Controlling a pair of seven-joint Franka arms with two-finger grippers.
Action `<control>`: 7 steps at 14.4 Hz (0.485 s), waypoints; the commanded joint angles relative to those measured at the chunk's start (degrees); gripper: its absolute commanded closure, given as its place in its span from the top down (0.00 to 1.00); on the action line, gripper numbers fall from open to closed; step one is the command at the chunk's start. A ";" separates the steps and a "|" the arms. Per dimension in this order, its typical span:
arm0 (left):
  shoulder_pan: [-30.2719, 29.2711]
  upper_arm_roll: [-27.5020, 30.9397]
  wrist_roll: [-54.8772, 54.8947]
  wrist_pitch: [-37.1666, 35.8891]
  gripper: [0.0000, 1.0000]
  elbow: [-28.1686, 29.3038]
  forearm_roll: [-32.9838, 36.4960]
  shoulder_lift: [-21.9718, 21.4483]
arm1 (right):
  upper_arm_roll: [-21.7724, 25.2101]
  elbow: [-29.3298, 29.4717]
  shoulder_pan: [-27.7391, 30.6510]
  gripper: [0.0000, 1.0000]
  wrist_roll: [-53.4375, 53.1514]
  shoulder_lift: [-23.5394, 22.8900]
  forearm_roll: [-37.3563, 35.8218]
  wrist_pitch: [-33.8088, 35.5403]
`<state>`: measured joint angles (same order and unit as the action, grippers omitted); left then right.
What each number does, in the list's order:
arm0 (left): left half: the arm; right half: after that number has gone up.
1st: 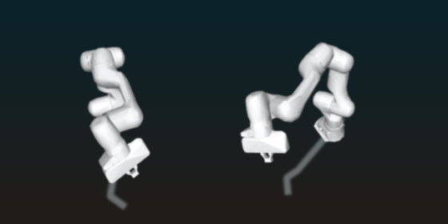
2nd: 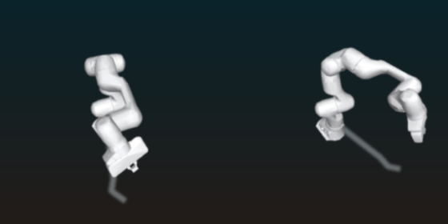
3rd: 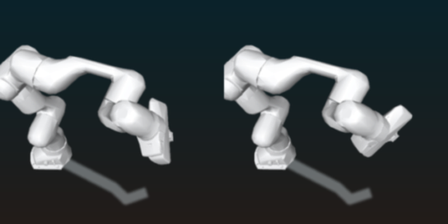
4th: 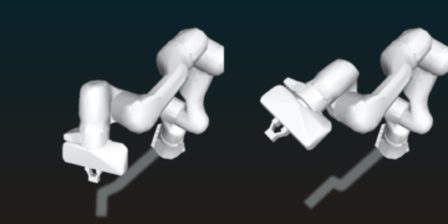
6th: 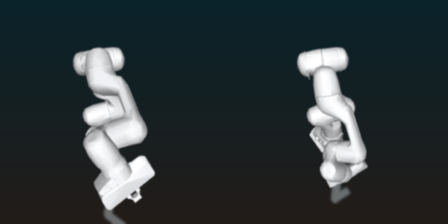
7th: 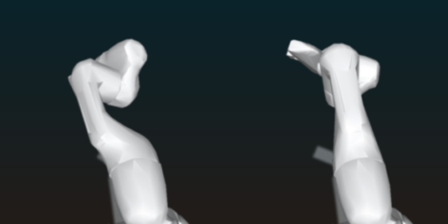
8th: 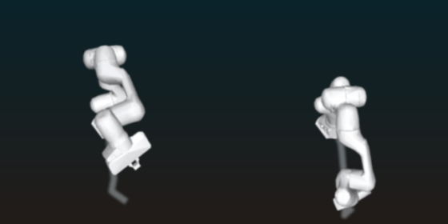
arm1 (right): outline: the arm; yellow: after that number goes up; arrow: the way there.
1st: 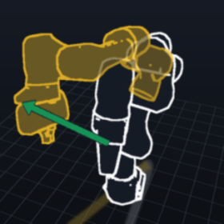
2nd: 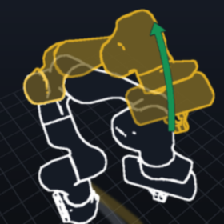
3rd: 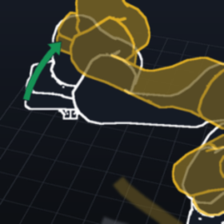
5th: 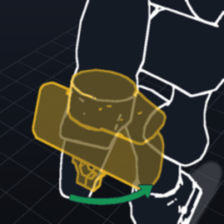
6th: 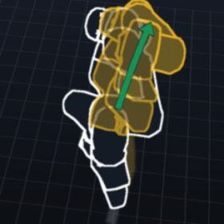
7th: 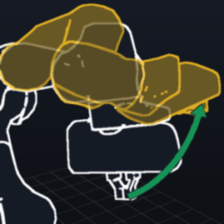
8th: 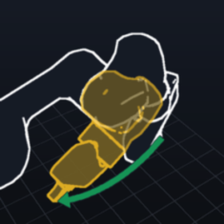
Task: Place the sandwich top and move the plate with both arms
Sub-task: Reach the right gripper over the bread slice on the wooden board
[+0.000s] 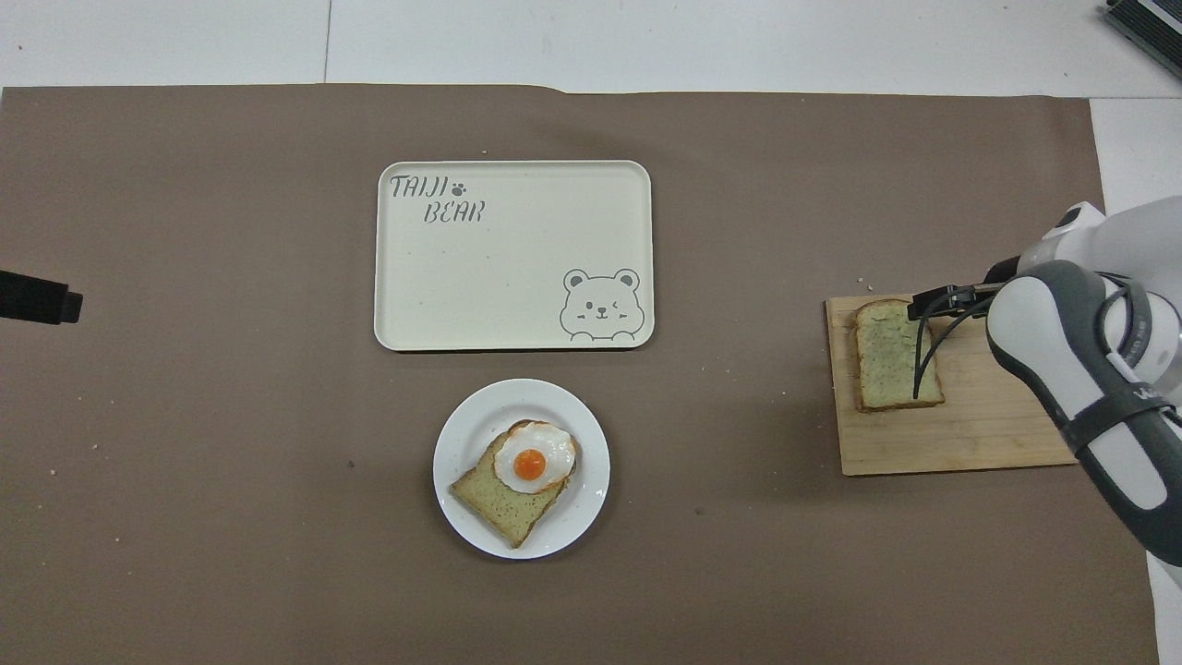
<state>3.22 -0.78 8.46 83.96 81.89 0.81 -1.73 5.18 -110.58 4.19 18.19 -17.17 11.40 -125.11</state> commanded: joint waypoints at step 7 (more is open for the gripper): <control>-0.59 -0.37 -0.37 -0.82 1.00 0.03 0.34 -0.64 | -0.17 -4.12 0.38 0.90 6.32 0.56 1.96 -2.60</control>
<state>3.22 -0.78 8.46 83.96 81.89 0.81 -1.73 5.15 -113.29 4.15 20.59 -17.26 11.49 -126.05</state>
